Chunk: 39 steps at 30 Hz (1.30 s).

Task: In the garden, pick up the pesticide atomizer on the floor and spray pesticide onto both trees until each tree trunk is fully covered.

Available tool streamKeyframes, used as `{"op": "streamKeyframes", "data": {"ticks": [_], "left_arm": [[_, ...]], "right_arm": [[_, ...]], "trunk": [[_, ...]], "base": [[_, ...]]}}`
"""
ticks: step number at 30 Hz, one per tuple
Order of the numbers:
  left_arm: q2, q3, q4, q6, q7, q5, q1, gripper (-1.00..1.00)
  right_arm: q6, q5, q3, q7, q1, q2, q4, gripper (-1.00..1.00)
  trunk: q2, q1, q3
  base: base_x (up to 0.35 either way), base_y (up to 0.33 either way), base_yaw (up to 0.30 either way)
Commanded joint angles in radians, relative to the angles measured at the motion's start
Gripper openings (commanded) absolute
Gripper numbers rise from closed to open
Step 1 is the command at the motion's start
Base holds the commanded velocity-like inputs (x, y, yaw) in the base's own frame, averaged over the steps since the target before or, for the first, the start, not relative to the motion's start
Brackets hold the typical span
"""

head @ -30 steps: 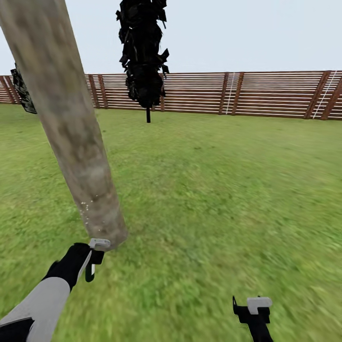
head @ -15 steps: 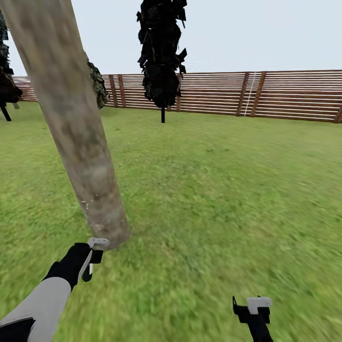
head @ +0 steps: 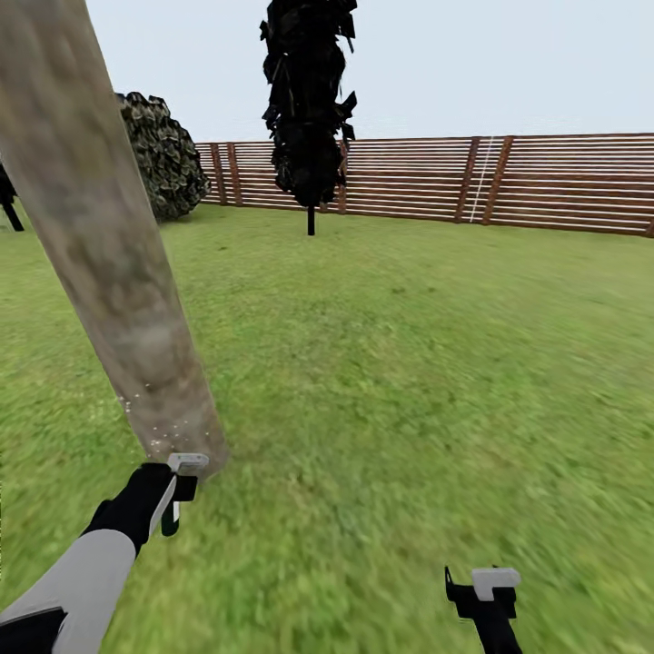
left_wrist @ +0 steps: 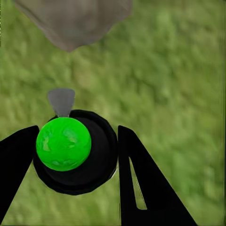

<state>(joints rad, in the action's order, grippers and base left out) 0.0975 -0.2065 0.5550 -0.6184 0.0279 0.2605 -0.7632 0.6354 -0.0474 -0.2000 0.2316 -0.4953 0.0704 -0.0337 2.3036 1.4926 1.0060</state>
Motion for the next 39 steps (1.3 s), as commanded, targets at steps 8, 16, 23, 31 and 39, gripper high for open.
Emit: {"op": "streamKeyframes", "data": {"ticks": [8, 16, 23, 31, 39], "left_arm": [[-0.001, -0.005, 0.006, -0.004, 0.004, 0.006, -0.001, -1.0], [-0.01, -0.007, 0.016, -0.014, 0.003, -0.008, -0.018, -1.0], [-0.059, 0.008, 0.018, -0.136, -0.002, -0.031, -0.142, -1.0], [0.01, 0.014, 0.05, -0.147, -0.002, -0.032, -0.147, -1.0], [0.094, 0.013, 0.222, -0.268, 0.007, -0.032, -0.138, -1.0]], "right_arm": [[0.001, -0.005, -0.009, 0.005, 0.0, 0.0, 0.0, 1.0], [0.0, -0.005, -0.009, 0.004, 0.0, 0.0, 0.0, 1.0], [0.001, -0.005, -0.009, 0.004, 0.0, 0.0, 0.0, 1.0], [0.0, -0.005, -0.009, 0.004, 0.0, 0.002, 0.0, 1.0], [0.0, -0.005, -0.009, 0.004, 0.0, 0.001, 0.0, 1.0]], "trunk": [[0.0, 0.0, 0.001], [0.0, 0.0, 0.001], [0.0, 0.0, 0.001], [0.0, 0.0, 0.001], [0.0, 0.0, 0.001]], "base": [[0.062, -0.27, 0.269], [-0.064, -0.07, 0.277], [0.0, 0.0, 0.063], [0.0, 0.0, 0.0], [0.0, 0.0, 0.001]]}}
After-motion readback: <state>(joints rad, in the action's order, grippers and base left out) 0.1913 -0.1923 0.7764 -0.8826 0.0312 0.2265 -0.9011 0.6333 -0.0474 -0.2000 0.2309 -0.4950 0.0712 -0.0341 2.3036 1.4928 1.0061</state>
